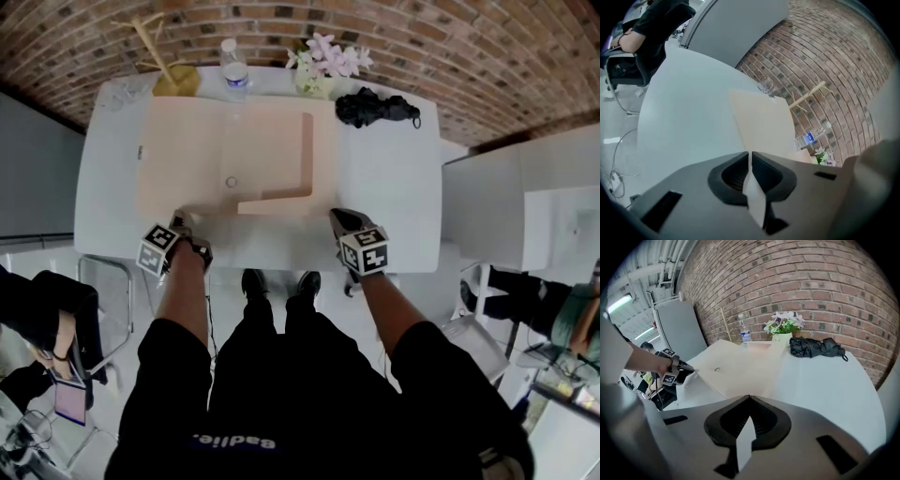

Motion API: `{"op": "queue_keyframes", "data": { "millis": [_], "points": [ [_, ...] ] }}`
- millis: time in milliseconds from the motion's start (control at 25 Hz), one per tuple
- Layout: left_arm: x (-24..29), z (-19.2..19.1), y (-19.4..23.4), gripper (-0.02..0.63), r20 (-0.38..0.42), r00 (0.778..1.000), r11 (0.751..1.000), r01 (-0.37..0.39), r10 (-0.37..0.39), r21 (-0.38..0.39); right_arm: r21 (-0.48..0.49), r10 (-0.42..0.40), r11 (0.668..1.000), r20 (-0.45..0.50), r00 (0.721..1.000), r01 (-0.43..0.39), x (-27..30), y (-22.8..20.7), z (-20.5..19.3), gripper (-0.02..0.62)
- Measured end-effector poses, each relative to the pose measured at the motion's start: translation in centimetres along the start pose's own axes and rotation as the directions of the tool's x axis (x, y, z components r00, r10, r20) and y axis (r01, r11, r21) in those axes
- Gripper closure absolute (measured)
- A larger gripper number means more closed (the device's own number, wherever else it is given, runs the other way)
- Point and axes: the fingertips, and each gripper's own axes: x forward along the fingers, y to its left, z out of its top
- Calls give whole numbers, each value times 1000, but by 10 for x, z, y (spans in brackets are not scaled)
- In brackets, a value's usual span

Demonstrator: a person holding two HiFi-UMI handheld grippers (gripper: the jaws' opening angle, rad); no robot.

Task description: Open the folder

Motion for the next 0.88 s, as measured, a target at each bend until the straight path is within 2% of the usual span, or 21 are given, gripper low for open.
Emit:
{"op": "queue_keyframes", "data": {
  "millis": [240, 600, 880],
  "points": [
    [-12, 1, -14, 583, -7, 996, 996, 86, -86, -13, 0, -9, 1000, -31, 999, 9, 2, -2, -3, 568],
    [-34, 1, -42, 581, -45, 976, 977, 209, -211, -37, 2, -22, 1000, -51, 998, 22, 3, 0, 1, 568],
    [-54, -9, -77, 581, -113, 940, 941, 331, -322, 72, -1, 1, 1000, -7, 1000, -1, 0, 13, 18, 568]
  ]
}}
